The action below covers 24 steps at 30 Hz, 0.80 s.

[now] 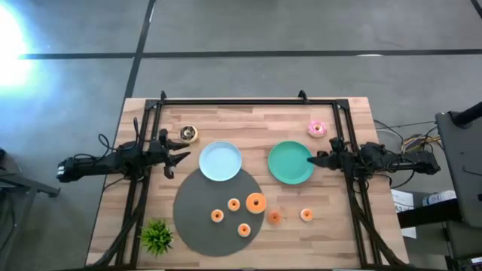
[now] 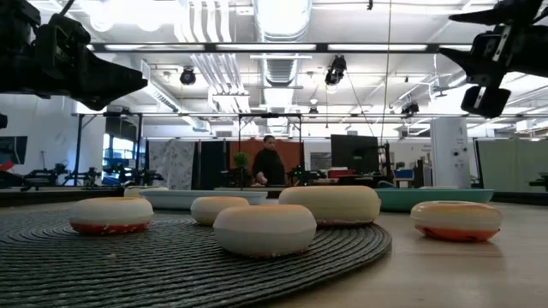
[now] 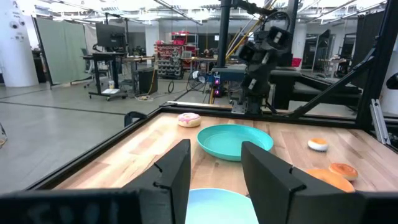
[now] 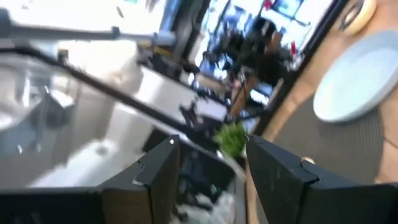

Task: Pick & Place donuts
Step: Put the small blue donut on the white plate

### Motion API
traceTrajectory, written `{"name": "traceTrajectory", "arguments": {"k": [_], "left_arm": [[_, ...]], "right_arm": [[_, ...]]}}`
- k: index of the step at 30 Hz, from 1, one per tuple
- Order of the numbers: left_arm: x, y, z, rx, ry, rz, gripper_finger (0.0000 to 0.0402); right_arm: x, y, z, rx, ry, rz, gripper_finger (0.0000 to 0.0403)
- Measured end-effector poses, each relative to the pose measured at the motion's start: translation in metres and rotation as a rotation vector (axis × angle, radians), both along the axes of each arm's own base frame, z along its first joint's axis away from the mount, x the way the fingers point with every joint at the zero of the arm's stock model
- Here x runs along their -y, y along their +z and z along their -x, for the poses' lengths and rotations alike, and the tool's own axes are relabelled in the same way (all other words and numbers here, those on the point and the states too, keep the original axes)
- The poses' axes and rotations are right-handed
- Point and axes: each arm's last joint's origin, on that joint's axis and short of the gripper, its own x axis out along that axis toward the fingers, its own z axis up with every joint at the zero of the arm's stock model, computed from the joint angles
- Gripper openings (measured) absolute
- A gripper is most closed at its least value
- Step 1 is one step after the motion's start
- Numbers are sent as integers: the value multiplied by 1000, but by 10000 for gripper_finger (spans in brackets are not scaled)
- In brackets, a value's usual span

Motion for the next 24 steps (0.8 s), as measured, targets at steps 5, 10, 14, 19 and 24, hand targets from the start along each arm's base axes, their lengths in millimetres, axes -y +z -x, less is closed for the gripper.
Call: {"name": "traceTrajectory", "arguments": {"k": [5,10,14,19,24], "left_arm": [[0,0,0,0,0,0,117],[0,0,0,0,0,0,117],[0,0,0,-1,0,0,117],[0,0,0,0,0,0,117],[0,0,0,0,0,0,117]], "right_arm": [[3,1,0,7,-97,-9,178],[4,-1,-2,-18,-145,-13,178],[5,6,-3,50,-160,-62,178],[-4,3,-13,-118,22,-147,178],[-22,18,-22,-622,132,-27,178]]}}
